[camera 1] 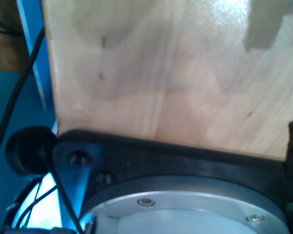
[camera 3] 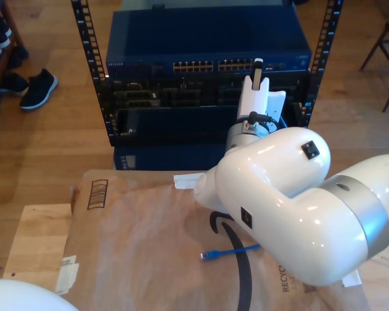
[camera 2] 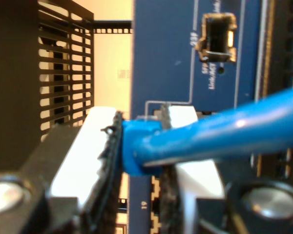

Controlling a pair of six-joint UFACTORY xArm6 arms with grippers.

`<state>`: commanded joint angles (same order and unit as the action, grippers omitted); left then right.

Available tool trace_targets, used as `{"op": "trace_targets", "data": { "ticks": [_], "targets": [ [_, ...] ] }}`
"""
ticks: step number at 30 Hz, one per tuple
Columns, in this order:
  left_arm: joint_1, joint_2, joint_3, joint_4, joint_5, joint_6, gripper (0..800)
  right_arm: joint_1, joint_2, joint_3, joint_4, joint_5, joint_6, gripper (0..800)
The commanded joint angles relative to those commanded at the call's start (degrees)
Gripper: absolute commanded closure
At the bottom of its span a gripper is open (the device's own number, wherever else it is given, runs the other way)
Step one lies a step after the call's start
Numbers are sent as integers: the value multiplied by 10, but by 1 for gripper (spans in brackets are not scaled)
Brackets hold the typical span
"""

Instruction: Grab the cable and plug it in

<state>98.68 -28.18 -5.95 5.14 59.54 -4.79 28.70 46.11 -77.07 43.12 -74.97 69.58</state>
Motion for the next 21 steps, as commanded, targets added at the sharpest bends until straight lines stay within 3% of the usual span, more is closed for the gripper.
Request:
{"op": "trace_targets", "data": {
  "ticks": [21],
  "targets": [
    [0,0,0,0,0,0,0,-4,1,1,0,9,0,800]
  ]
}}
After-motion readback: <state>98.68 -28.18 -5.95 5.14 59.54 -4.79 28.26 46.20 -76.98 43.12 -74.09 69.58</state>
